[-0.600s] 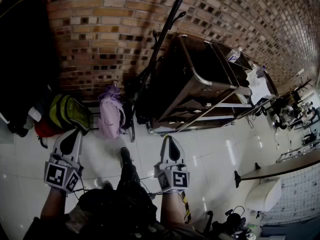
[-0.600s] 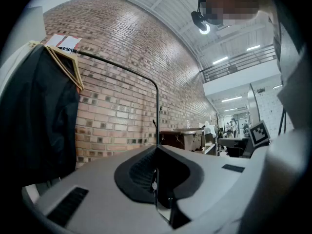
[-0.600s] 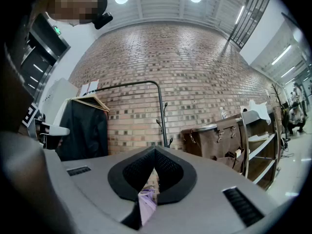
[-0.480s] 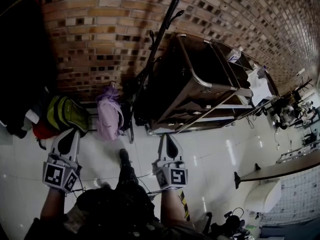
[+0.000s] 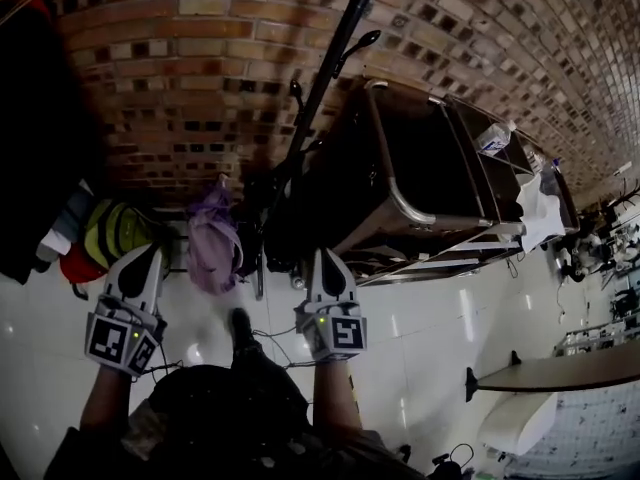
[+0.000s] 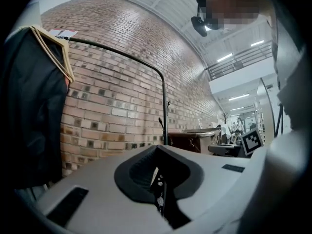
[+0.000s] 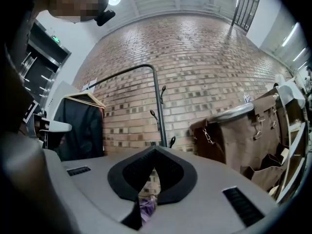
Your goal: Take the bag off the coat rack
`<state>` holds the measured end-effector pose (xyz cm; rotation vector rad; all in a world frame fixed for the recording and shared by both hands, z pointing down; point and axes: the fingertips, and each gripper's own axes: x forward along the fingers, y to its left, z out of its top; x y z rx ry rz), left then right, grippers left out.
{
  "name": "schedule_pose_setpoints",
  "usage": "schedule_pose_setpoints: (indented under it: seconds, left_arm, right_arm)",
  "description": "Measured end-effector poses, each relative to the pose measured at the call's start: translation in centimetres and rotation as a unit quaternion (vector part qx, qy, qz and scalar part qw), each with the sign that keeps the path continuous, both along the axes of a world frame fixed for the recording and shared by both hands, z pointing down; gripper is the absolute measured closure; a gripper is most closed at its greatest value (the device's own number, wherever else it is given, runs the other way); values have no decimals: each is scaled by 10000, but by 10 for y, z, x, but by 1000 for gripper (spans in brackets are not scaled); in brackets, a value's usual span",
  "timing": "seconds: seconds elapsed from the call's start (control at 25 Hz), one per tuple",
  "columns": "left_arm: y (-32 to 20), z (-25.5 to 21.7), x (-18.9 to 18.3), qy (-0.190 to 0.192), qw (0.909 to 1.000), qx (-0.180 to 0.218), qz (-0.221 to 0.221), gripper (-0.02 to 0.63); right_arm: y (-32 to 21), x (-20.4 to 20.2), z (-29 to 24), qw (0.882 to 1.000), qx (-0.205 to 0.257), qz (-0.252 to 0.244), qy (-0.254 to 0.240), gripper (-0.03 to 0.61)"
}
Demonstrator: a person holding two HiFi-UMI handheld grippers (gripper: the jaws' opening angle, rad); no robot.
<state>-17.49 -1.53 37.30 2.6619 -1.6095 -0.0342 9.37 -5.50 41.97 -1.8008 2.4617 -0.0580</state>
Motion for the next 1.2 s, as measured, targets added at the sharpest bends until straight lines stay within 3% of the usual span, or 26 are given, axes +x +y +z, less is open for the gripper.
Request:
schedule_pose_setpoints:
  seconds: [0.12, 0.48, 0.72, 0.8, 1.2]
  left_arm:
    - [-33, 0, 18, -21, 10000, -22, -3, 578]
    - [-129, 4, 70, -70, 9998, -85, -179, 577]
    - [-176, 24, 87, -49, 9991, -199, -361, 577]
    - [-188, 35, 90, -1, 9985, -272, -465, 578]
    - [-214, 52, 113, -67, 9976, -488, -491, 578]
  right_arm:
    - [-36, 5, 6, 9996, -222, -168, -11, 554]
    - [-129, 26, 23, 9978, -323, -551, 171, 529]
    - [-177, 23, 49, 9932, -500, -1003, 322, 424]
    - [-190, 20, 59, 9917, -516, -1122, 357, 389]
    - [-229, -3, 105, 9781, -991, -1747, 548, 365]
